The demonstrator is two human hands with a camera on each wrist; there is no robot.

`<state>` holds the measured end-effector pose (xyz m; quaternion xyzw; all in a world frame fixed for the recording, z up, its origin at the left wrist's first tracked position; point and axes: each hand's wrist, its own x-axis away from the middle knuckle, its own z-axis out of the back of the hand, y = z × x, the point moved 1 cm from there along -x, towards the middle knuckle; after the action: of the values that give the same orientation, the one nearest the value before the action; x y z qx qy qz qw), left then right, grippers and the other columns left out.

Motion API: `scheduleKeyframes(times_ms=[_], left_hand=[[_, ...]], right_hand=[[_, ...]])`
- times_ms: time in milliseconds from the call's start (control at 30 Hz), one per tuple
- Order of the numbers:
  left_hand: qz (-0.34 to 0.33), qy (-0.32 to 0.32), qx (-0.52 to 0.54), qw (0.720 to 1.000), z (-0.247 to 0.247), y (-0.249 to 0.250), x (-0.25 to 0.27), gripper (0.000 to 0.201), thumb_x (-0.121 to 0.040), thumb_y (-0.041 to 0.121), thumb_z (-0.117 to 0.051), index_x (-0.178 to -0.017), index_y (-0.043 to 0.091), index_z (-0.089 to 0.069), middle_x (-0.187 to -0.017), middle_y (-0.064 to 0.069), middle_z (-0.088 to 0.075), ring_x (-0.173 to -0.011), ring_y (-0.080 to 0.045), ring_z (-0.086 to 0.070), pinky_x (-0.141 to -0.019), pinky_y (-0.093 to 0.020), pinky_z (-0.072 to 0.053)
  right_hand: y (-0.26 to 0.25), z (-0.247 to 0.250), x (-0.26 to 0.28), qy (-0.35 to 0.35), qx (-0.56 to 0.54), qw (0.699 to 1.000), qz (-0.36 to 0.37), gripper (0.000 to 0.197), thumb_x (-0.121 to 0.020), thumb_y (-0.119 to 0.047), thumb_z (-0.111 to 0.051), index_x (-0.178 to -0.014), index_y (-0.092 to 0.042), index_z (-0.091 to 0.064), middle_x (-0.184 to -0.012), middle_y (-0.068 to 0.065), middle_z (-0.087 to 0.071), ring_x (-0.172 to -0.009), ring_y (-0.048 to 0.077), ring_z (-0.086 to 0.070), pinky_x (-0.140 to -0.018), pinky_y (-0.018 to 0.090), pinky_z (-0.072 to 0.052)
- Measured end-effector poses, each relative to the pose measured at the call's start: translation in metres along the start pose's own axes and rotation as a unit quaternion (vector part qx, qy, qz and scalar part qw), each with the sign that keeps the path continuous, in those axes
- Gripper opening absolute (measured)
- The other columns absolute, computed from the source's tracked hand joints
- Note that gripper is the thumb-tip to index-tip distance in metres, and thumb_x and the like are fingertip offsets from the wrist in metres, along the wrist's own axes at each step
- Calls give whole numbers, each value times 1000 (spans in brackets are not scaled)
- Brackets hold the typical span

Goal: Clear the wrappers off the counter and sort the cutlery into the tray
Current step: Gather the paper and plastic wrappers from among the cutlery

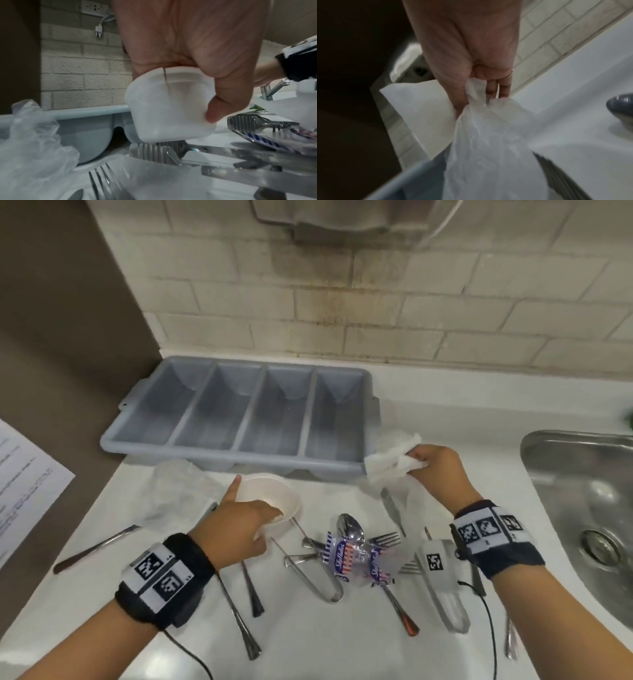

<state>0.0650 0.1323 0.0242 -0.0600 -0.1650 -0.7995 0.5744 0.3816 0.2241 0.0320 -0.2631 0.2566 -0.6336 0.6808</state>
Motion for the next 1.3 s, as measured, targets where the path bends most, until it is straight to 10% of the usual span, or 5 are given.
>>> scheduleKeyframes(times_ms=[200, 400, 533, 1033, 1300], left_hand=[[-94, 69, 124, 985, 31, 28, 26, 49, -75, 50, -46, -121, 38, -56, -113, 25, -54, -102, 9, -47, -88, 11, -28], [-349, 3, 163, 923, 9, 128, 44, 36, -75, 43, -50, -111, 41, -51, -105, 28, -51, -97, 14, -51, -84, 7, -32], [-463, -120, 198, 856, -44, 207, 65, 34, -78, 34, -54, -110, 43, -47, -109, 24, -38, -108, 15, -43, -93, 7, -29], [-473, -383, -148, 780, -520, 416, 7, 45, -88, 16, -53, -133, 7, -49, -135, -12, -46, -119, -30, -51, -104, -32, -42], [-472, -345, -234, 777, -695, 462, -46, 84, -84, 26, -63, -148, 0, -13, -158, -18, -13, -145, -32, -18, -121, -39, -20]], right_hand=[[0, 80, 125, 249, -238, 938, -32, 26, -74, -3, -74, -96, -13, -62, -95, 1, -68, -89, 3, -64, -80, 14, -50], [27, 54, 325, 441, -262, 827, -230, 25, -86, -8, -62, -110, -3, -60, -88, -3, -65, -67, -15, -63, -53, -2, -45], [61, 8, 453, 502, -207, 747, -384, 20, -86, -10, -62, -106, -11, -65, -96, 10, -70, -87, 18, -67, -57, 9, -52], [305, -219, 660, 654, -309, 401, -561, 35, -82, -11, -65, -113, -10, -48, -108, 19, -62, -97, 39, -63, -76, 49, -55], [417, -303, 684, 627, -260, 367, -636, 13, -82, -9, -60, -94, -11, -55, -85, 8, -62, -80, 30, -62, -75, 39, -56]])
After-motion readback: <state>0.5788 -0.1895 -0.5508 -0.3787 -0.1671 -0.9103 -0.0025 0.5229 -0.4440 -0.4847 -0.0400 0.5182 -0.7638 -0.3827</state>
